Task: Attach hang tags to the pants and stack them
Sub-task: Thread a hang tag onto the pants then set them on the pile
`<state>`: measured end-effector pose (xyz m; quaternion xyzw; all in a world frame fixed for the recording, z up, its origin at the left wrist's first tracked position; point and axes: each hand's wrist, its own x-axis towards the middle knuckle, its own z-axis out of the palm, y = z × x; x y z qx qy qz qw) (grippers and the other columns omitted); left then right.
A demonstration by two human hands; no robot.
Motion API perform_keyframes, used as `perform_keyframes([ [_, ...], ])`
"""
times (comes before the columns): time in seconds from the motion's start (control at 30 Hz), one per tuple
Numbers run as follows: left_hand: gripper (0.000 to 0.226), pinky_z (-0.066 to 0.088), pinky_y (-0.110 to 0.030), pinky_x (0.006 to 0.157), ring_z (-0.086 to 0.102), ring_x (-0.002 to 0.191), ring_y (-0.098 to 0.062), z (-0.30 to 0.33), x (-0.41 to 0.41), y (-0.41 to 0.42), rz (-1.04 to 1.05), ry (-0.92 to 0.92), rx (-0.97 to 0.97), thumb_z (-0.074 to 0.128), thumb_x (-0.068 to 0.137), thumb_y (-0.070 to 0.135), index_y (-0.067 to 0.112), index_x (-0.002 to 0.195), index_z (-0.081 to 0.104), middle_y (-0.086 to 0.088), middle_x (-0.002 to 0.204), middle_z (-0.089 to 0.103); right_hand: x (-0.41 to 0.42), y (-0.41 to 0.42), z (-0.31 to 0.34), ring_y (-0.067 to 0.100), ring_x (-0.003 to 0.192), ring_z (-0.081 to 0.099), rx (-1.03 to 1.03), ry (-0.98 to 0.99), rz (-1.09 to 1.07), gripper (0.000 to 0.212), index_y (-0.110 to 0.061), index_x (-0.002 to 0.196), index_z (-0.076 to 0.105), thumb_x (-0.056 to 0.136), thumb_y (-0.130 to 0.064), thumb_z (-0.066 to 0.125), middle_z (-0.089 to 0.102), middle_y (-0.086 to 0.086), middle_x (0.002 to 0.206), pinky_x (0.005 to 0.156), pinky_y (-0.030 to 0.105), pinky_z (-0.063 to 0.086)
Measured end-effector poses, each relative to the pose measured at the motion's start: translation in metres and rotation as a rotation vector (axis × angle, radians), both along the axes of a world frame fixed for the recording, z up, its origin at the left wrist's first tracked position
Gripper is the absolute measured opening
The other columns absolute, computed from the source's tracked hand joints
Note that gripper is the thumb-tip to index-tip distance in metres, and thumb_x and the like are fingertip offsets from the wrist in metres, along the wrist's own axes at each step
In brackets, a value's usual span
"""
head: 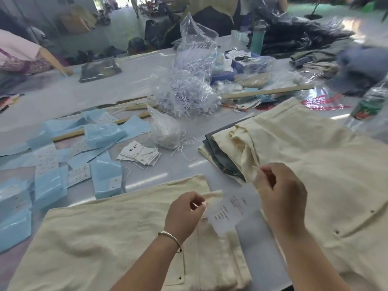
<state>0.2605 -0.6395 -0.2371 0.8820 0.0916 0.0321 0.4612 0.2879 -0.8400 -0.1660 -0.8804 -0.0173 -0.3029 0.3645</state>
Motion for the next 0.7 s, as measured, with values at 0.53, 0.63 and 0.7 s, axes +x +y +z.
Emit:
perform_keyframes([
  [0.53, 0.009, 0.038, -0.019, 0.069, 0.046, 0.079, 0.0, -0.037, 0.01, -0.006, -0.16, -0.066, 0.232, 0.068, 0.083, 0.021, 0.022, 0.09, 0.074, 0.017, 0.078, 0.048, -0.022, 0.051, -0.056, 0.008, 0.071, 0.057, 0.239, 0.058, 0.37, 0.012, -0.009, 0.078, 0.067, 0.084, 0.001, 0.069, 0.064, -0.004, 0.075, 0.068, 0.022, 0.047],
  [0.63, 0.01, 0.035, -0.008, 0.065, 0.05, 0.072, -0.002, -0.035, 0.014, -0.003, -0.126, 0.002, 0.137, 0.069, 0.08, 0.012, 0.022, 0.078, 0.069, 0.013, 0.075, 0.051, -0.035, 0.065, -0.103, 0.004, 0.073, 0.063, 0.39, 0.419, 0.413, 0.016, -0.022, 0.077, 0.071, 0.081, -0.007, 0.074, 0.069, -0.011, 0.074, 0.068, 0.022, 0.049],
  [0.7, 0.018, 0.042, -0.012, 0.068, 0.056, 0.074, -0.007, -0.034, 0.016, -0.002, -0.143, 0.086, 0.054, 0.067, 0.076, 0.007, 0.024, 0.075, 0.064, 0.009, 0.077, 0.059, -0.035, 0.07, -0.115, 0.004, 0.075, 0.065, 0.427, 0.482, 0.416, 0.018, -0.027, 0.076, 0.071, 0.081, -0.011, 0.074, 0.07, -0.015, 0.075, 0.068, 0.019, 0.049],
])
